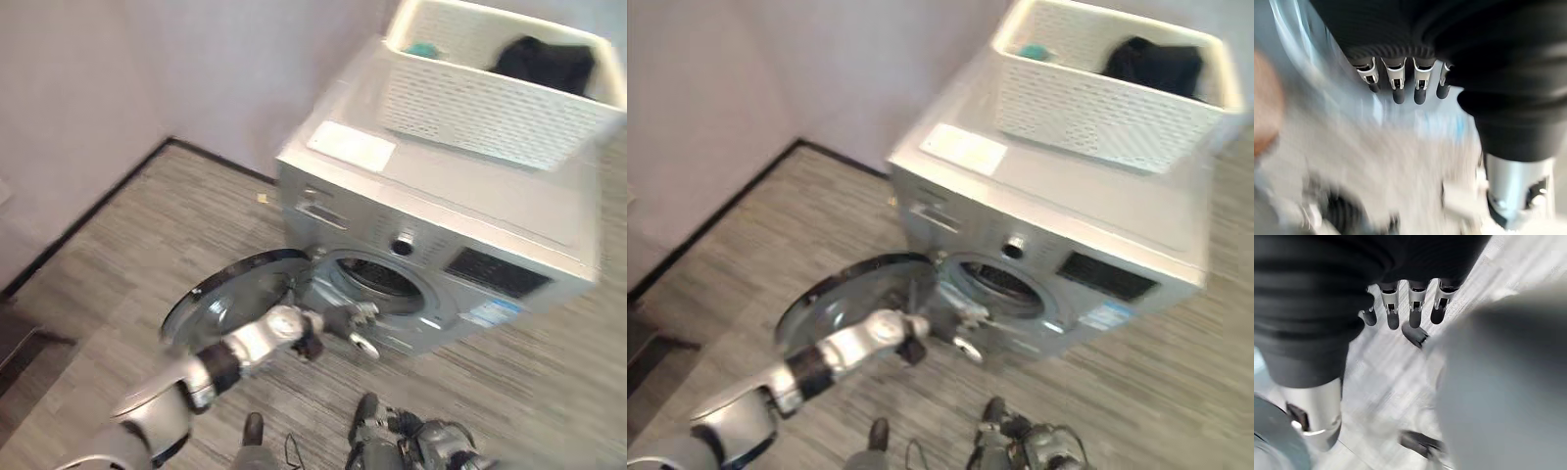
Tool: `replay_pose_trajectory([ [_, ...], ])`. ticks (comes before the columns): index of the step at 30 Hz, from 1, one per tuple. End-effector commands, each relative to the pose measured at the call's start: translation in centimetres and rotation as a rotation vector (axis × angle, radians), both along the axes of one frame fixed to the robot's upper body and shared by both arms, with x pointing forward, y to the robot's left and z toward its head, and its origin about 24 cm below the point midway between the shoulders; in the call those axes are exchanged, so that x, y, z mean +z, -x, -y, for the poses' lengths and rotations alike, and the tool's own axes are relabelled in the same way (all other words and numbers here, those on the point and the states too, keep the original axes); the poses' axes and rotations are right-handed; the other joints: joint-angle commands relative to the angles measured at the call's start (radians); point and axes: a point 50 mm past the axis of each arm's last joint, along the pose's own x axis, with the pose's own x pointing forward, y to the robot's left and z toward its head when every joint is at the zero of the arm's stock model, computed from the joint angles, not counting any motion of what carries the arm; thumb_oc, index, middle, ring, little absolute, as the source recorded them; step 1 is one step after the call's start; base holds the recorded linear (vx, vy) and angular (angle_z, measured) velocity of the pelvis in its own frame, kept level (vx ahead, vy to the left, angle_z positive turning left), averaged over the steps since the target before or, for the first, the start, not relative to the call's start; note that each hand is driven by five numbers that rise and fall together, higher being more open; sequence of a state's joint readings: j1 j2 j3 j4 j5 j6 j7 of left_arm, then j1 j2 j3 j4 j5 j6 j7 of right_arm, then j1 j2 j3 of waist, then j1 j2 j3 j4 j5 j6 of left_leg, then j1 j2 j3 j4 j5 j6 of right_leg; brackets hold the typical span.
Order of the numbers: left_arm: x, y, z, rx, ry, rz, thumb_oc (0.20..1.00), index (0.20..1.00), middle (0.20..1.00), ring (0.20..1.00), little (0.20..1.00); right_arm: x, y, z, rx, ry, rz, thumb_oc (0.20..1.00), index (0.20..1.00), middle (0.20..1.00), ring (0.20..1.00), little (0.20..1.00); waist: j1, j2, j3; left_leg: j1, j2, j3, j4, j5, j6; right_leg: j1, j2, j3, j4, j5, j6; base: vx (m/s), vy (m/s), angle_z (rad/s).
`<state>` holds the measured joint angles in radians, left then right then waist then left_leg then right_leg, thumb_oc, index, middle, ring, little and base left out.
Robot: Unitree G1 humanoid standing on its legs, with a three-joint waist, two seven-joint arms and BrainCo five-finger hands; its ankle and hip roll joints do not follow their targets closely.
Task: Grab the laundry basket,head to the washer,open it,put in the laundry and shut it.
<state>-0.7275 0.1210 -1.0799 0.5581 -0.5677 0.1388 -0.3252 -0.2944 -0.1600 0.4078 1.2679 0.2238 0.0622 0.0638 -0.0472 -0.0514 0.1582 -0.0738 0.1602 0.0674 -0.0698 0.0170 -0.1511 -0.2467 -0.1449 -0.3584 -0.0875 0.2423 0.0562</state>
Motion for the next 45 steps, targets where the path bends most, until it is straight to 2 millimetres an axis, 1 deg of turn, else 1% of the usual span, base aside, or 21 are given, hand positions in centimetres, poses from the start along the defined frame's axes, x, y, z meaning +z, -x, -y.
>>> replay_pose_trajectory([
  [1,2.0,-0.3,4.4,-0.018,0.066,0.063,1.000,1.000,1.000,1.000,1.000,1.1,-2.0,1.4,-0.035,0.064,0.042,1.000,1.000,1.000,1.000,1.000,-0.021,-0.017,0.063,-0.074,0.004,-0.026,-0.017,-0.003,0.047,0.064,-0.057,0.072,0.004,-0.162,0.099,-0.03,0.025,-0.12],
  [4,1.1,-0.5,5.1,-0.010,-0.037,0.143,1.000,1.000,1.000,1.000,1.000,1.6,-2.9,1.4,-0.071,0.060,0.075,1.000,1.000,1.000,1.000,1.000,-0.046,-0.024,0.073,-0.086,0.005,-0.009,-0.017,0.001,0.049,0.036,-0.054,0.095,0.007,-0.154,0.096,-0.03,0.021,-0.24],
  [5,0.4,-0.7,4.9,-0.007,-0.103,0.204,1.000,1.000,1.000,1.000,1.000,1.7,-3.0,1.5,-0.100,0.048,0.089,1.000,1.000,1.000,1.000,1.000,-0.056,-0.028,0.080,-0.089,0.007,-0.001,-0.017,0.003,0.048,0.026,-0.053,0.103,0.007,-0.152,0.095,-0.02,0.004,-0.44],
  [8,-1.9,-1.0,3.5,0.060,-0.226,0.225,1.000,1.000,1.000,1.000,1.000,2.3,-3.8,1.5,-0.170,0.004,0.157,1.000,1.000,1.000,1.000,1.000,-0.072,-0.041,0.097,-0.100,0.010,0.015,-0.017,0.008,0.045,0.002,-0.051,0.113,0.008,-0.144,0.094,-0.02,-0.018,-0.11],
  [9,-1.9,-1.0,3.5,0.060,-0.226,0.225,1.000,1.000,1.000,1.000,1.000,2.3,-3.8,1.5,-0.170,0.004,0.157,1.000,1.000,1.000,1.000,1.000,-0.072,-0.041,0.097,-0.100,0.010,0.015,-0.017,0.008,0.045,0.002,-0.051,0.114,0.008,-0.144,0.094,-0.02,-0.057,-0.02],
  [10,-3.1,-1.7,1.9,0.116,-0.306,0.253,1.000,1.000,1.000,1.000,1.000,2.8,-4.2,1.7,-0.214,-0.024,0.205,1.000,1.000,1.000,1.000,1.000,-0.077,-0.045,0.113,-0.106,0.016,0.021,-0.017,0.015,0.039,-0.008,-0.048,0.113,0.008,-0.138,0.092,-0.03,-0.048,-0.06],
  [12,-3.4,-1.9,1.3,0.135,-0.333,0.276,1.000,1.000,1.000,1.000,1.000,2.9,-4.3,2.0,-0.235,-0.030,0.220,1.000,1.000,1.000,1.000,1.000,-0.075,-0.044,0.120,-0.108,0.017,0.021,-0.017,0.018,0.038,-0.010,-0.047,0.111,0.007,-0.137,0.091,-0.03,-0.061,-0.04],
  [13,-4.0,-3.9,-1.9,0.236,-0.490,0.441,1.000,1.000,1.000,1.000,1.000,3.3,-4.4,2.7,-0.318,-0.049,0.268,1.000,1.000,1.000,1.000,1.000,-0.069,-0.042,0.142,-0.112,0.024,0.020,-0.017,0.027,0.032,-0.008,-0.045,0.102,0.005,-0.134,0.090,-0.01,-0.066,0.00],
  [14,-4.0,-3.9,-1.9,0.237,-0.490,0.441,1.000,1.000,1.000,1.000,1.000,3.3,-4.4,2.7,-0.318,-0.048,0.268,1.000,1.000,1.000,1.000,1.000,-0.069,-0.042,0.142,-0.111,0.024,0.020,-0.017,0.027,0.032,-0.007,-0.045,0.102,0.005,-0.134,0.090,-0.03,-0.081,0.03],
  [16,-3.5,-5.8,-4.8,0.339,-0.599,0.590,1.000,1.000,1.000,1.000,1.000,4.5,-5.4,2.4,-0.383,-0.113,0.381,1.000,1.000,1.000,1.000,1.000,-0.067,-0.045,0.160,-0.115,0.031,0.024,-0.017,0.033,0.025,-0.009,-0.043,0.096,0.002,-0.130,0.092,-0.04,-0.048,0.00],
  [17,-3.5,-5.8,-4.8,0.339,-0.598,0.590,1.000,1.000,1.000,1.000,1.000,4.5,-5.4,2.4,-0.383,-0.113,0.381,1.000,1.000,1.000,1.000,1.000,-0.067,-0.045,0.160,-0.115,0.031,0.023,-0.017,0.033,0.025,-0.009,-0.043,0.096,0.002,-0.130,0.092,-0.03,-0.059,-0.01],
  [19,-3.0,-7.2,-7.4,0.476,-0.619,0.603,1.000,1.000,1.000,1.000,1.000,6.1,-6.3,1.9,-0.380,-0.165,0.493,1.000,1.000,1.000,1.000,1.000,-0.078,-0.056,0.168,-0.122,0.039,0.027,-0.017,0.040,0.017,-0.017,-0.038,0.097,0.000,-0.124,0.093,-0.03,-0.048,-0.02],
  [20,-3.0,-7.2,-7.4,0.477,-0.619,0.603,1.000,1.000,1.000,1.000,1.000,6.1,-6.3,1.9,-0.380,-0.165,0.493,1.000,1.000,1.000,1.000,1.000,-0.078,-0.056,0.167,-0.122,0.039,0.027,-0.017,0.040,0.017,-0.017,-0.038,0.097,0.000,-0.124,0.093,-0.05,-0.043,-0.01],
  [21,-2.7,-7.9,-8.9,0.545,-0.612,0.599,1.000,1.000,1.000,1.000,1.000,6.8,-6.4,2.0,-0.372,-0.186,0.543,1.000,1.000,1.000,1.000,1.000,-0.084,-0.063,0.168,-0.125,0.045,0.032,-0.017,0.041,0.014,-0.022,-0.035,0.099,0.000,-0.122,0.094,0.00,0.000,0.00],
  [24,-2.4,-8.3,-9.9,0.608,-0.585,0.581,1.000,1.000,1.000,1.000,1.000,7.1,-6.3,2.1,-0.365,-0.194,0.563,1.000,1.000,1.000,1.000,1.000,-0.085,-0.065,0.169,-0.125,0.047,0.036,-0.017,0.042,0.012,-0.026,-0.034,0.098,0.000,-0.121,0.095,-0.01,-0.008,0.00],
  [28,-2.9,-8.1,-10.9,0.660,-0.567,0.537,1.000,1.000,1.000,1.000,1.000,6.3,-5.6,2.6,-0.368,-0.160,0.525,1.000,1.000,1.000,1.000,1.000,-0.081,-0.066,0.170,-0.120,0.051,0.038,-0.017,0.041,0.012,-0.021,-0.032,0.097,0.000,-0.122,0.093,0.00,0.000,0.00],
  [33,-4.9,-6.9,-12.6,0.725,-0.598,0.432,1.000,1.000,1.000,1.000,1.000,4.9,-4.4,2.8,-0.376,-0.132,0.450,1.000,1.000,1.000,1.000,1.000,-0.074,-0.070,0.163,-0.110,0.051,0.043,-0.017,0.038,0.013,-0.014,-0.032,0.097,0.000,-0.122,0.091,0.00,0.000,0.00],
  [36,-6.5,-6.0,-16.6,0.811,-0.692,0.362,1.000,1.000,1.000,1.000,1.000,3.9,-3.2,3.2,-0.369,-0.109,0.394,1.000,1.000,1.000,1.000,1.000,-0.066,-0.078,0.156,-0.099,0.048,0.047,-0.017,0.034,0.015,-0.006,-0.029,0.099,0.000,-0.122,0.090,0.00,0.000,0.00],
  [42,-6.4,-5.6,-23.4,0.967,-0.773,0.342,1.000,1.000,1.000,1.000,1.000,3.8,-2.3,3.9,-0.359,-0.111,0.397,1.000,1.000,1.000,1.000,1.000,-0.050,-0.079,0.154,-0.087,0.045,0.052,-0.017,0.034,0.014,0.008,-0.030,0.100,0.000,-0.120,0.092,-0.01,0.002,-0.08],
  [43,-6.5,-5.1,-25.1,1.011,-0.785,0.328,1.000,1.000,1.000,1.000,1.000,3.7,-2.0,4.1,-0.356,-0.109,0.389,1.000,1.000,1.000,1.000,1.000,-0.045,-0.077,0.153,-0.086,0.044,0.052,-0.017,0.035,0.014,0.011,-0.031,0.100,0.000,-0.121,0.092,0.00,0.005,-0.08],
  [45,-6.5,-4.9,-25.8,1.028,-0.790,0.321,1.000,1.000,1.000,1.000,1.000,3.6,-1.9,4.2,-0.357,-0.107,0.385,1.000,1.000,1.000,1.000,1.000,-0.041,-0.076,0.152,-0.084,0.043,0.053,-0.017,0.035,0.014,0.014,-0.031,0.100,0.000,-0.121,0.093,0.00,0.003,-0.02],
])
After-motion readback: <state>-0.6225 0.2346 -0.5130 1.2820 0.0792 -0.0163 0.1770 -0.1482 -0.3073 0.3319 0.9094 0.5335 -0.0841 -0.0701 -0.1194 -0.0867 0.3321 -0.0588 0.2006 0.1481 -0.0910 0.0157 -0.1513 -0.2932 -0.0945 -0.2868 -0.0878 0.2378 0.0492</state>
